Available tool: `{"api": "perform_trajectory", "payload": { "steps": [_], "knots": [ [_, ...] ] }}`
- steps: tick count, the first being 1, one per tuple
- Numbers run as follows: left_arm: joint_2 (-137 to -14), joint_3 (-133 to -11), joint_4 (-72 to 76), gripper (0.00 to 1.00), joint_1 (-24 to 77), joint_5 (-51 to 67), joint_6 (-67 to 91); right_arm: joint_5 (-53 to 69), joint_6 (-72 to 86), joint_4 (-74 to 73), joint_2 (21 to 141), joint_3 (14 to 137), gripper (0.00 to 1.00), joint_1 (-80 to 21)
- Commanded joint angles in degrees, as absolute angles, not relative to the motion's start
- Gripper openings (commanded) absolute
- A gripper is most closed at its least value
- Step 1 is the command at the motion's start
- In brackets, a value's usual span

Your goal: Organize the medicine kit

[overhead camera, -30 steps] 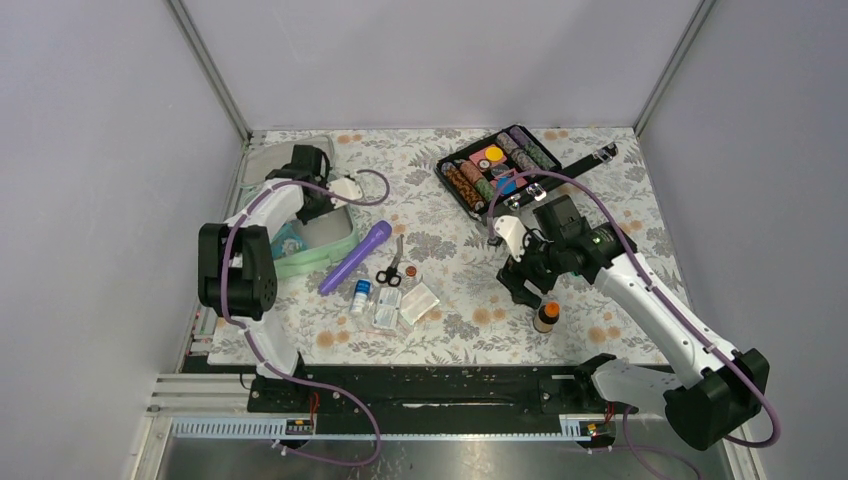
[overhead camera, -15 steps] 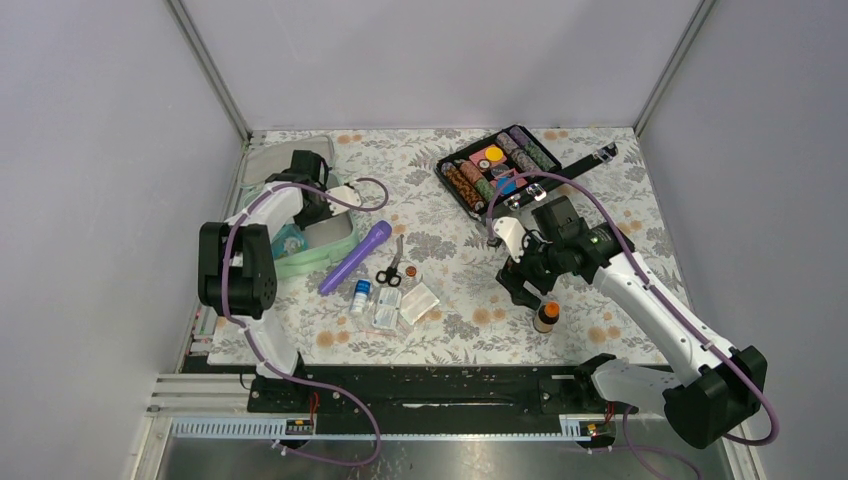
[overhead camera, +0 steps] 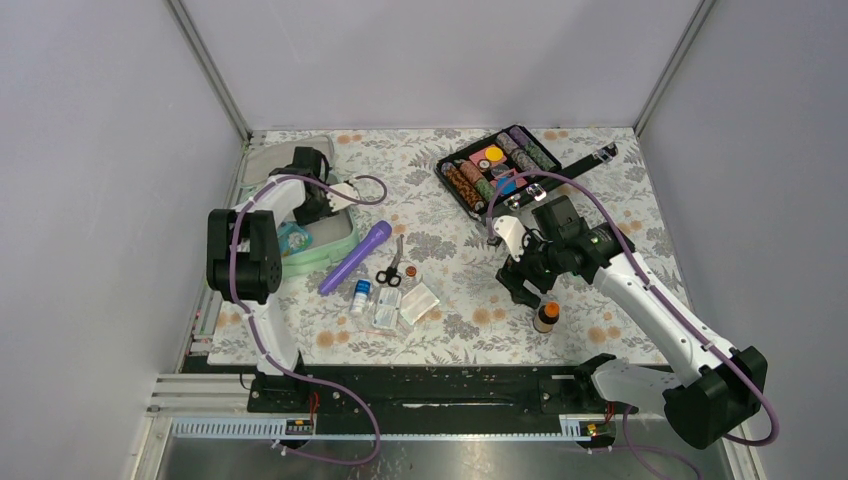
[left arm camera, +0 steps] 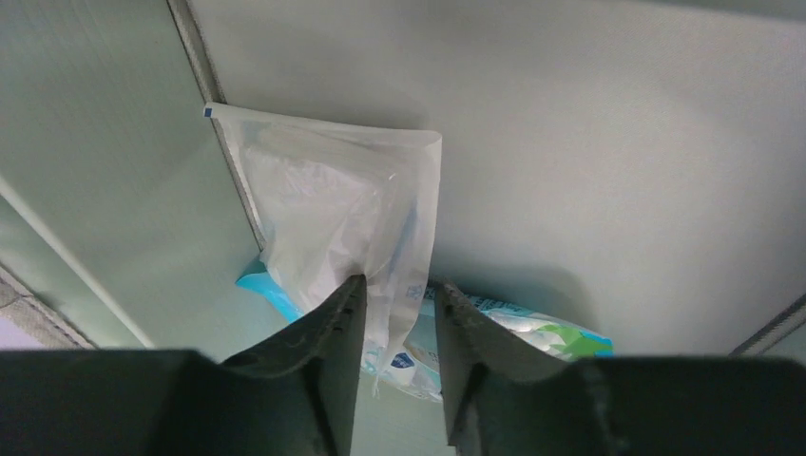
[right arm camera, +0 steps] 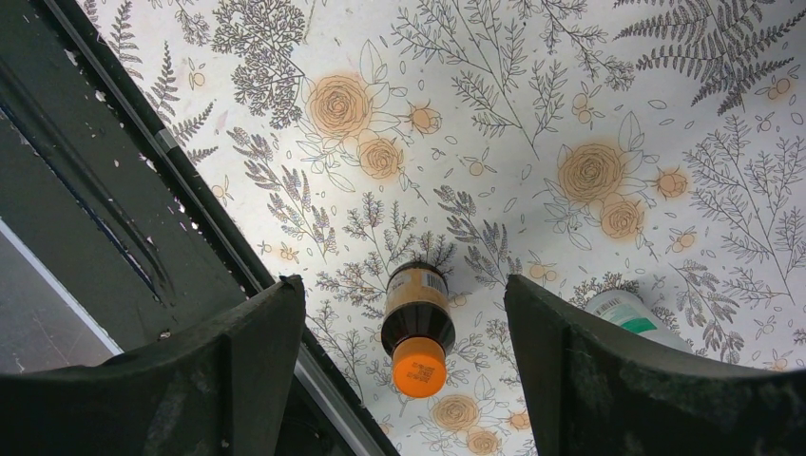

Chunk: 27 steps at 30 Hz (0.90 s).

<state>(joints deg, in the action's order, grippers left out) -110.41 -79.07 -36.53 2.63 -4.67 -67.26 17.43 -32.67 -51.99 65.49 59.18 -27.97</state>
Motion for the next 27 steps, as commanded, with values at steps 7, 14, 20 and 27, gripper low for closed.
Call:
{"api": "perform_trajectory", "payload": {
  "steps": [7, 14, 20, 27],
  "knots": [
    [-103.2, -77.2, -36.6, 0.53, 1.6, -3.9, -61.4, 17.6, -32.6, -51.7, 64.8, 59.6, 0.84, -27.6],
    [-100.6, -69.0, -25.3, 0.76, 2.9, -7.3, -55.2, 18.3, -32.5, -51.7, 65.6, 60.0, 0.84, -27.6],
    [-99.9, -64.4, -20.0, 0.77, 1.7, -10.0, -57.6, 18.1, -32.4, -51.8, 65.1, 59.9, 0.84, -27.6],
    [-97.5, -64.5, -21.6, 0.76, -0.9, -10.0, -60.1, 18.1, -32.5, -51.7, 64.7, 59.0, 0.84, -27.6]
  ]
}}
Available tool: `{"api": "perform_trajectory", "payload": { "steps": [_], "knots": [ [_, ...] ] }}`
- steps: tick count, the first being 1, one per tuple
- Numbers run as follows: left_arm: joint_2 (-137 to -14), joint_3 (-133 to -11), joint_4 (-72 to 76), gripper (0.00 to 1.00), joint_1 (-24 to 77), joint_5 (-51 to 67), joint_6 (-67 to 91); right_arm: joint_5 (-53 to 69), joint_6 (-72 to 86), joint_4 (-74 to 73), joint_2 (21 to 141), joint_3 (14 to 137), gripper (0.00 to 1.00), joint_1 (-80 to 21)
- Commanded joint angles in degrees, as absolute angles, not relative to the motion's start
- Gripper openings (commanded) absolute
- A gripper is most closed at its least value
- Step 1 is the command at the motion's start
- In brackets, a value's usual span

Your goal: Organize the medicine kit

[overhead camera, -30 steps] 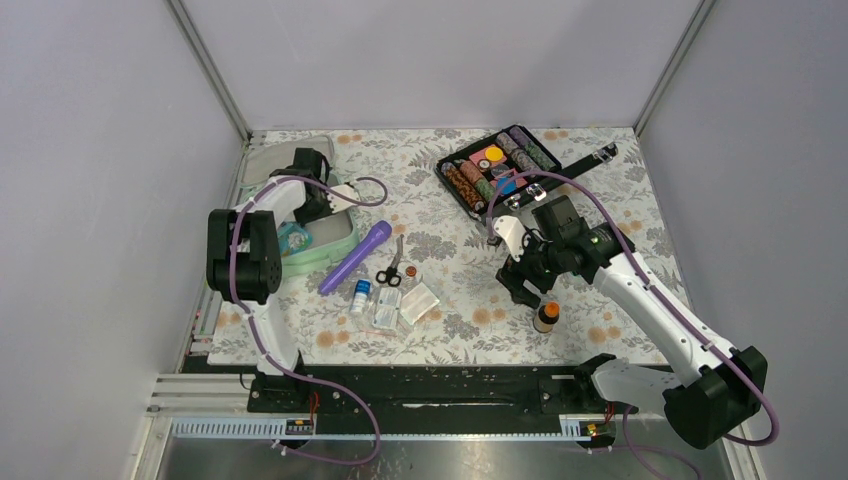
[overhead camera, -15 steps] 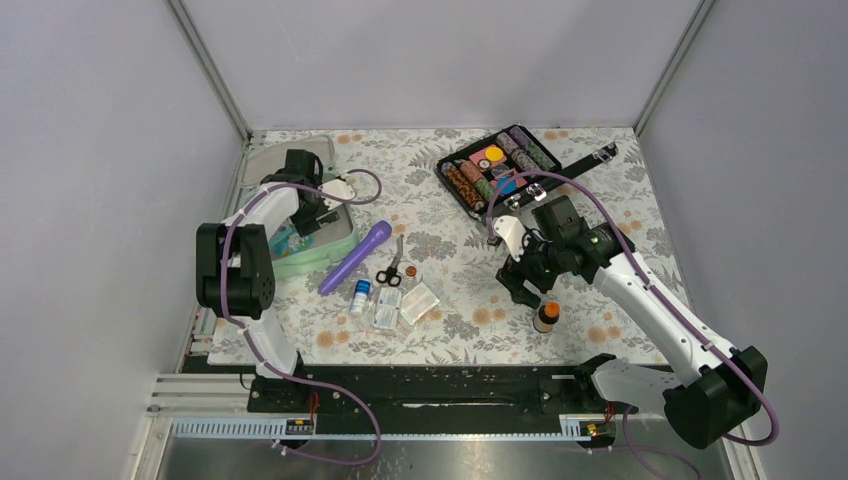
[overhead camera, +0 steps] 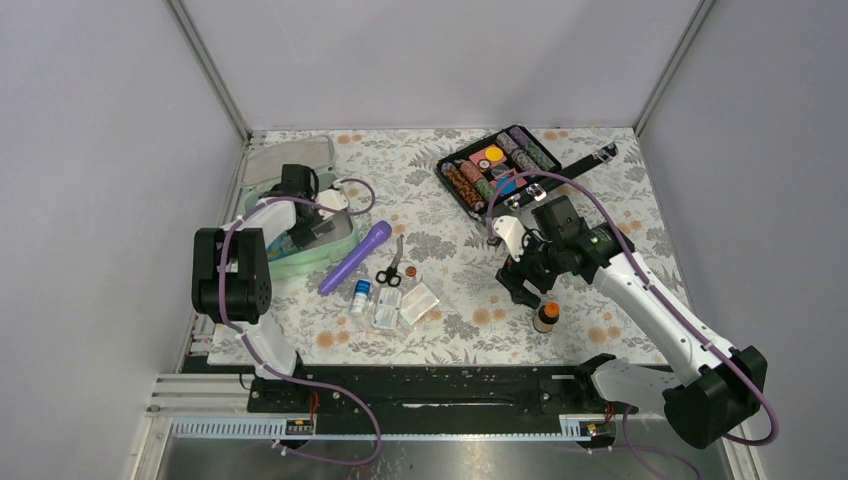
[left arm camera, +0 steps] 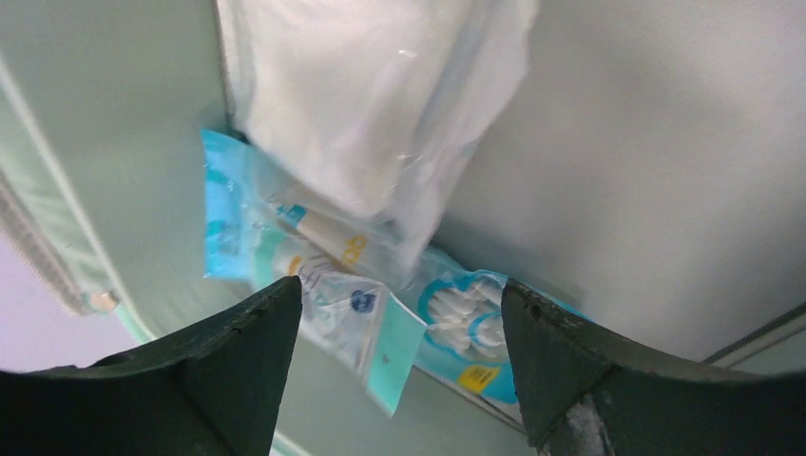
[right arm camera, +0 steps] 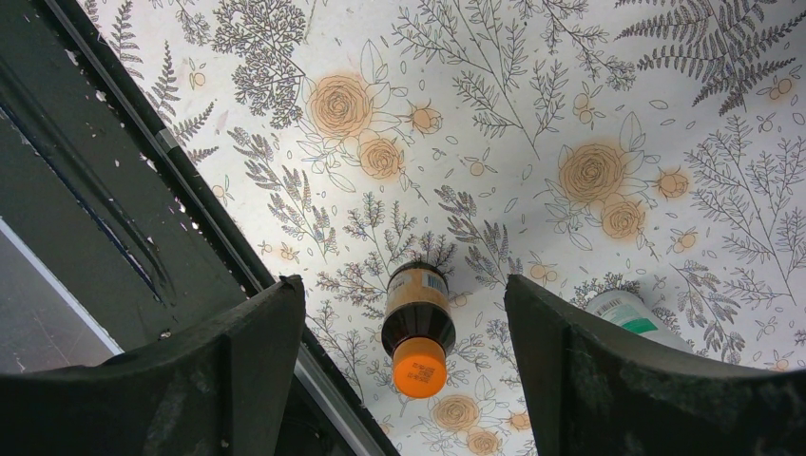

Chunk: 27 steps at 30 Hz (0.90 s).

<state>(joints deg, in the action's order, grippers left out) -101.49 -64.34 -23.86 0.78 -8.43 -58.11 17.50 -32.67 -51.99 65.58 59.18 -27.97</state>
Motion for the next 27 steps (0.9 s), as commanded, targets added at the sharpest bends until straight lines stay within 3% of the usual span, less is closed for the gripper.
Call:
{"api": "perform_trajectory", "payload": {
  "steps": [1, 9, 17, 23, 27],
  "knots": [
    [-97.2, -64.6, -21.9, 0.76, -1.4, -10.1, -60.2, 18.2, -32.5, -51.7, 64.6, 58.9, 0.84, -27.6],
    [-95.0, -69.0, -26.8, 0.76, -1.2, -7.3, -56.4, 17.9, -32.6, -51.7, 65.0, 59.4, 0.84, -27.6],
    [-80.5, -74.4, -33.3, 0.76, 6.7, 6.2, -38.9, 18.2, -32.4, -51.7, 65.0, 59.0, 0.84, -27.6],
    [-74.0, -67.7, -35.5, 0.76, 14.9, 14.1, -15.0, 18.1, -32.4, -51.7, 65.7, 60.2, 0.84, -27.6],
    [-67.7, -55.1, -34.9, 0.75, 15.0, 15.1, -4.5, 18.0, -32.1, -51.7, 65.5, 60.2, 0.84, -27.6]
  ]
}}
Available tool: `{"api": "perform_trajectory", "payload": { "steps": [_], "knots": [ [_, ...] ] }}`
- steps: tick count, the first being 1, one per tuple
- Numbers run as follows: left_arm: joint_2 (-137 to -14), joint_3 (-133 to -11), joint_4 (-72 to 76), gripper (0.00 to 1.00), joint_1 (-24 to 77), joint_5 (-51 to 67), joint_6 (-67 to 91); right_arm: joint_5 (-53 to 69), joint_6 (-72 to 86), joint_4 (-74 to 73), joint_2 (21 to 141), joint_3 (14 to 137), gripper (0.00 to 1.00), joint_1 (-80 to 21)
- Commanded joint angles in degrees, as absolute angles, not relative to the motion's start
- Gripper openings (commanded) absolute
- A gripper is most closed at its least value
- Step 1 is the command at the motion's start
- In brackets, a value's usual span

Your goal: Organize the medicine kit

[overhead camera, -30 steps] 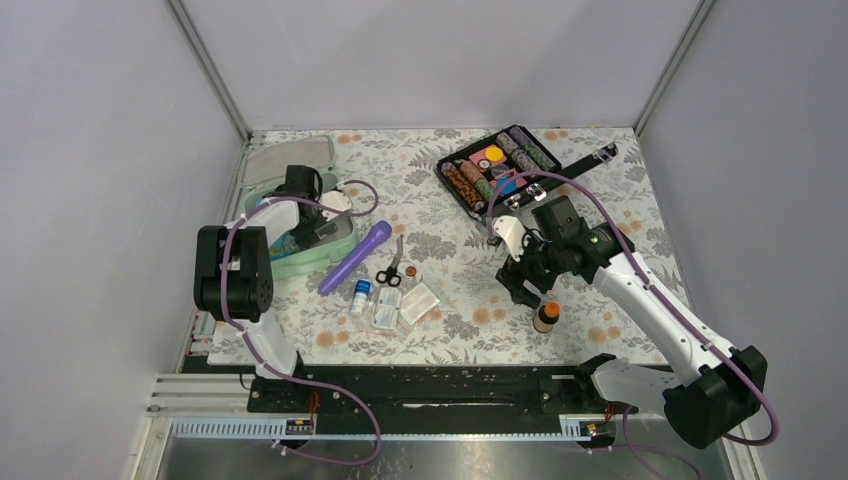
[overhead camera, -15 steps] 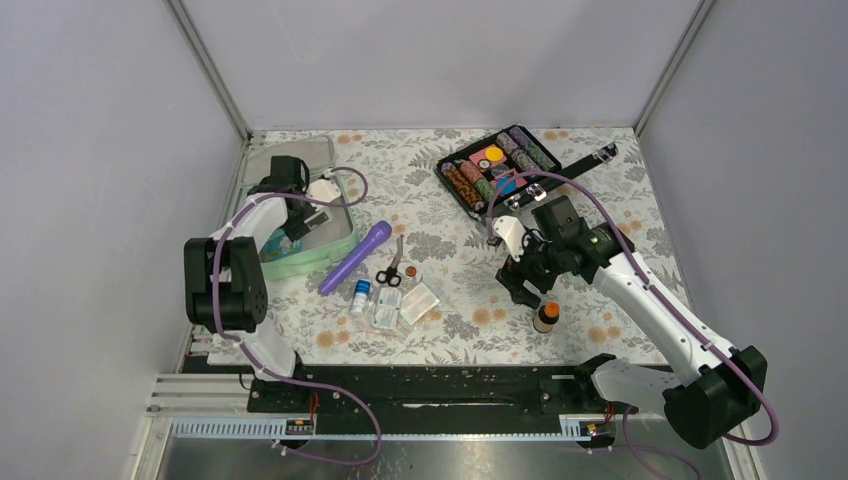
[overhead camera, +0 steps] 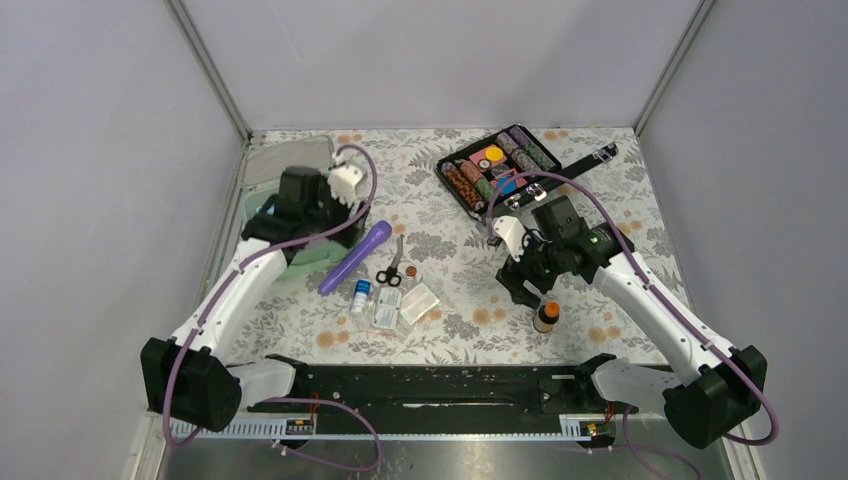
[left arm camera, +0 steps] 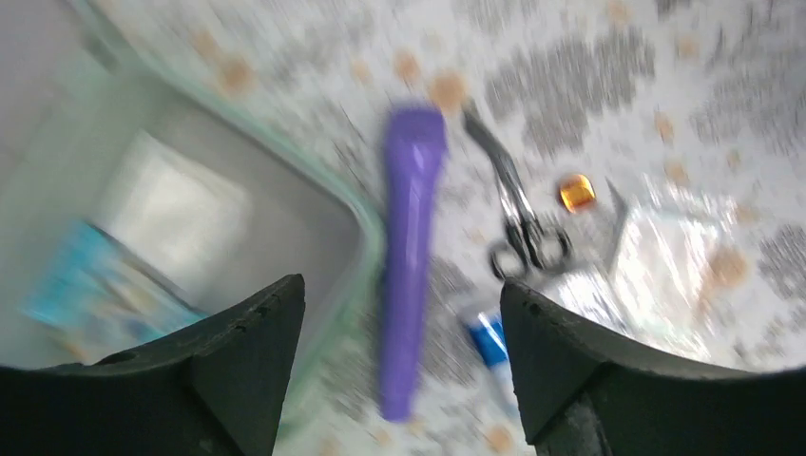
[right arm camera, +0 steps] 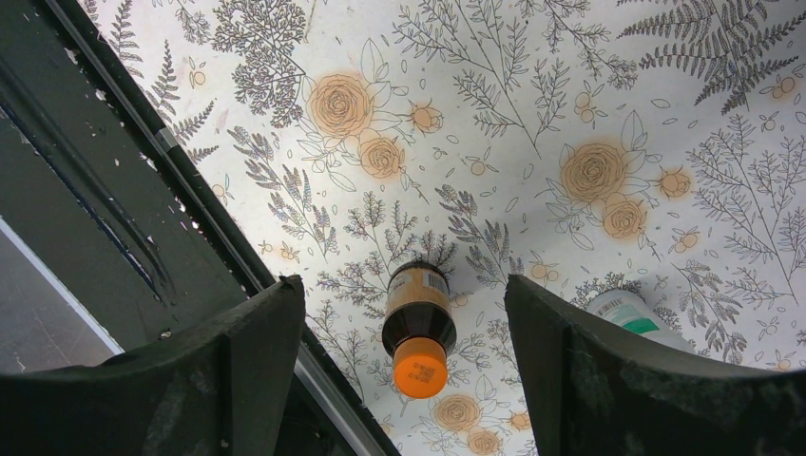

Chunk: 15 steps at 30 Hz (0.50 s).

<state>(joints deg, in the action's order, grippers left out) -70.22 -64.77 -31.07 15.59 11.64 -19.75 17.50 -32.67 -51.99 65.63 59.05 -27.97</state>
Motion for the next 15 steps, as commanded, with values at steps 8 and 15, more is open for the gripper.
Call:
{"api": "perform_trajectory", "payload": {
  "steps": [8, 15],
  "knots": [
    [-70.7, -52.6, -40.0, 0.62, 16.0, 22.8, -7.4, 19.9, -30.8, -51.7, 65.8, 59.9, 0.83, -27.6],
    [-82.6, -56.3, -42.8, 0.50, 18.2, 16.7, -3.3, 19.2, -30.9, -51.7, 66.2, 61.7, 0.83, -27.6]
  ]
}}
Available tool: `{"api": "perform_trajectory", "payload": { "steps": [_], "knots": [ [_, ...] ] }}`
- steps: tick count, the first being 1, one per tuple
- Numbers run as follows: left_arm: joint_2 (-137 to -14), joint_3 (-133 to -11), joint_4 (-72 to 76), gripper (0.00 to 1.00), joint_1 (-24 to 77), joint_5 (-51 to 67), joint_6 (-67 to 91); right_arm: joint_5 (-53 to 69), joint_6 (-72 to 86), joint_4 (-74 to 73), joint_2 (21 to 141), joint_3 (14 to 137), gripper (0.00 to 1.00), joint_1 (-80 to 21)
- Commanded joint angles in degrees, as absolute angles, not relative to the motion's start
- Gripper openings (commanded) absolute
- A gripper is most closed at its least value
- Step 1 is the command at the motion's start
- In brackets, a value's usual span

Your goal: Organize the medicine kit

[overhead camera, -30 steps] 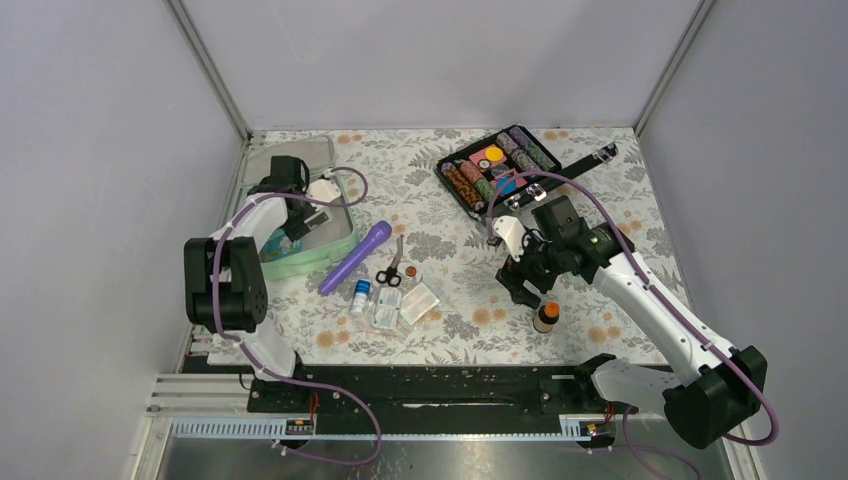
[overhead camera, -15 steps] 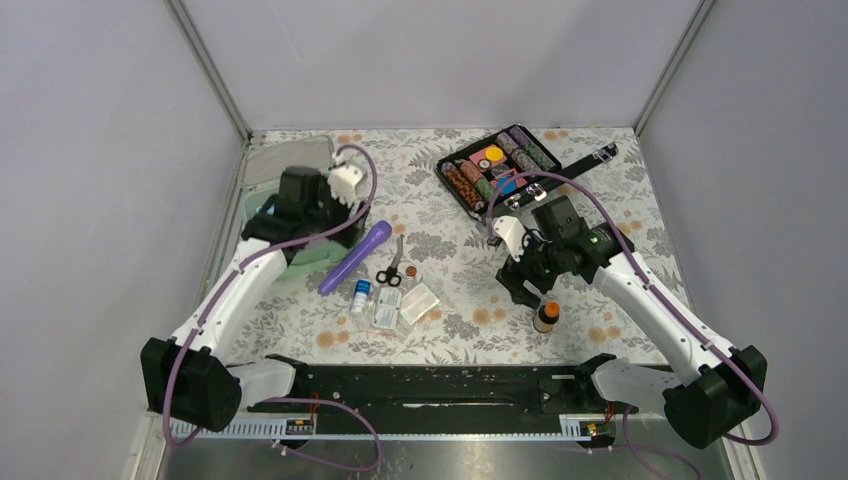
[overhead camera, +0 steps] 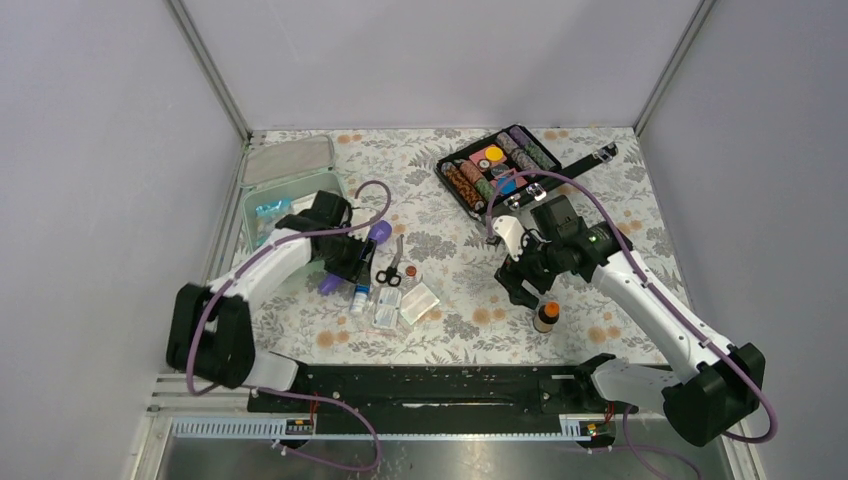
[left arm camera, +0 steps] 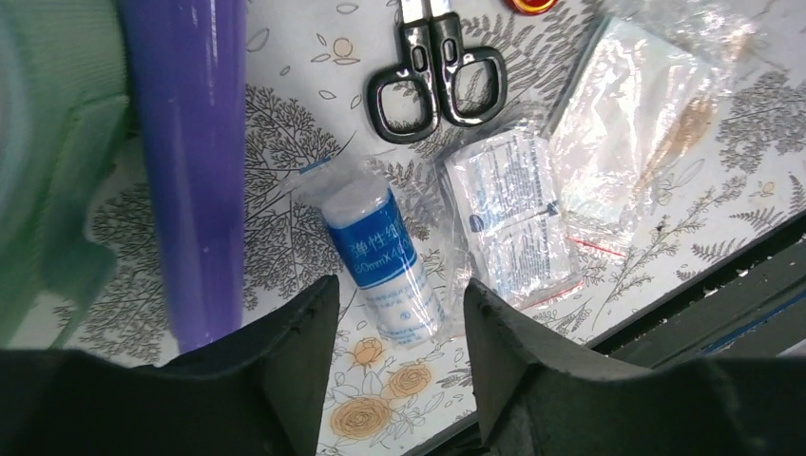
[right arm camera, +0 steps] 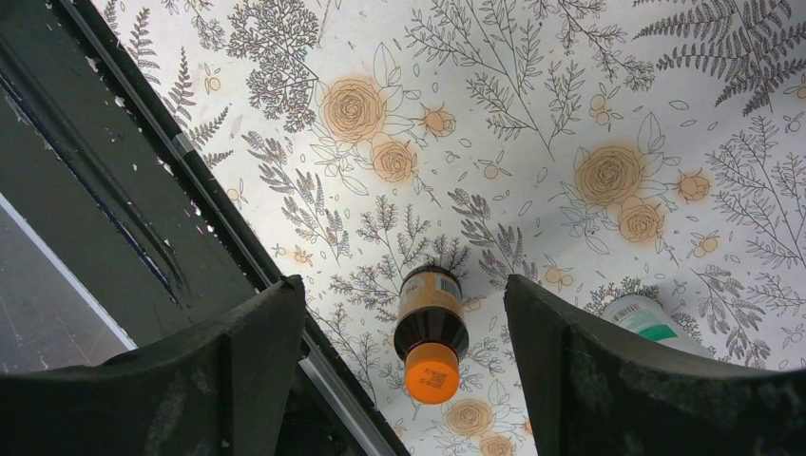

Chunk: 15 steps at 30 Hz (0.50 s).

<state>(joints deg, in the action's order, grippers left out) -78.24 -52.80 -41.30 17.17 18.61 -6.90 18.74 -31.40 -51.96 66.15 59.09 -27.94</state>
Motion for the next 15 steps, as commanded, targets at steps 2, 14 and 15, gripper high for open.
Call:
{"api": "perform_trajectory", "payload": {
  "steps": [2, 14, 15],
  "knots": [
    [-83.9, -56.6, -42.7, 0.47, 19.1, 15.4, -2.5, 18.8, -31.0, -51.8, 65.6, 61.3, 0.83, -27.6],
    [-91.4, -59.0, -43.8, 0.41, 28.1, 5.4, -0.2, 18.1, -31.9, -52.1, 63.7, 60.7, 0.83, -27.6],
    [-92.0, -59.2, -43.8, 0.38, 28.3, 4.7, -0.2, 17.9, -32.1, -52.1, 63.9, 61.0, 0.83, -27.6]
  ]
}}
